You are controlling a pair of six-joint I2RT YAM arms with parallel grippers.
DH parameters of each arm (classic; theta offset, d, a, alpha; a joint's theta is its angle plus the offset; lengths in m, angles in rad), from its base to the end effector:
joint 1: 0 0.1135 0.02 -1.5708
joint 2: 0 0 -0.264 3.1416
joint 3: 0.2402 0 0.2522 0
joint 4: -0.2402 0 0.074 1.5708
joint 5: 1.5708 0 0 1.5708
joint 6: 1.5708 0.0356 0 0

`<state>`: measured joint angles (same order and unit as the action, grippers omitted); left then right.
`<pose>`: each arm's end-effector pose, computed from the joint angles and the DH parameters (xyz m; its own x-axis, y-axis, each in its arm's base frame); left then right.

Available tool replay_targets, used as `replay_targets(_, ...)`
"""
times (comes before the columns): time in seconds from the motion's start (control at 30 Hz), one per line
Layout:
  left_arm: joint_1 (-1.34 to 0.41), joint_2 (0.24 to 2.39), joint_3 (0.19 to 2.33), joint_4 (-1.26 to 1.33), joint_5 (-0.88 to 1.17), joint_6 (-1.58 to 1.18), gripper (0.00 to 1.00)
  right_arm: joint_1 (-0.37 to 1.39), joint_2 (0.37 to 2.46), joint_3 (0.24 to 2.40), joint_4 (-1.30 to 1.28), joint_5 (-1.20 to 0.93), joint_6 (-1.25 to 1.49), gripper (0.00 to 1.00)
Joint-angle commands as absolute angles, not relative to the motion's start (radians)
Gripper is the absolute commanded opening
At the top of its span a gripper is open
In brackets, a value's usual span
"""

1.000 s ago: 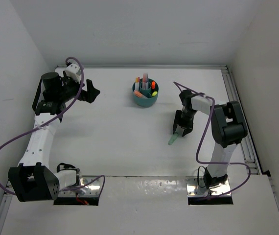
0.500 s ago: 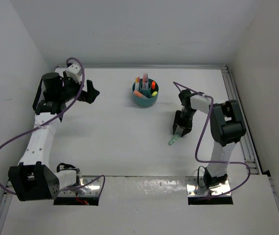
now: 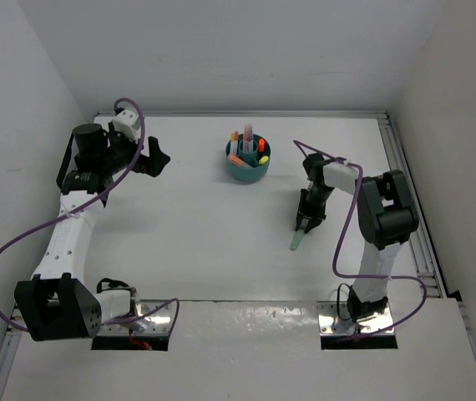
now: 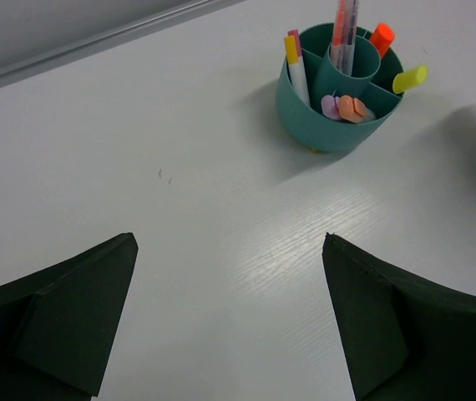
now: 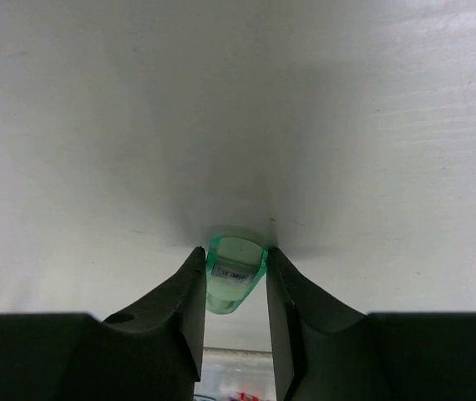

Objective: Sort the stationery into containers
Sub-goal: Pick up the stationery from the center of the board, then place the stationery in the storage box.

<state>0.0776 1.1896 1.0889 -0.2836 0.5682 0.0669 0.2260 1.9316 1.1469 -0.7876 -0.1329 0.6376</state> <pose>0.2686 0.0017 0.3546 -0.3441 0.0298 -0.9385 0.4561 0.8790 -0.1393 0.3193 0.0783 0.1206 -0.9152 0.3950 0.0801 0.4018 0.9096 0.1056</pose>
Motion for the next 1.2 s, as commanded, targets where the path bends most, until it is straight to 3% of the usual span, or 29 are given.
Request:
replay_targets(0.0, 0.077, 1.186, 1.109, -0.259, 0.574, 0.074, 1.00, 0.233, 1.941, 1.202, -0.775, -0.115, 0.638, 0.11)
replay_targets(0.07, 0.078, 1.186, 1.111, -0.253, 0.574, 0.074, 1.00, 0.233, 1.939, 1.233, -0.778, -0.110, 0.623, 0.00)
replay_targets(0.4, 0.078, 1.196, 1.123, -0.219, 0.588, 0.066, 1.00, 0.164, 1.917, 1.452, -0.740, -0.098, 0.565, 0.00)
replay_targets(0.6, 0.078, 1.209, 1.131, -0.207, 0.592, 0.063, 1.00, 0.089, 1.956, 1.689, -0.683, -0.091, 0.577, 0.00)
replay_targets(0.8, 0.078, 1.241, 1.152, -0.187, 0.589, 0.054, 1.00, 0.077, 1.994, 1.844, -0.487, -0.055, 0.600, 0.00)
replay_targets(1.17, 0.081, 1.292, 1.196, -0.186, 0.569, 0.049, 1.00, 0.202, 2.074, 1.861, -0.094, 0.046, 0.565, 0.00)
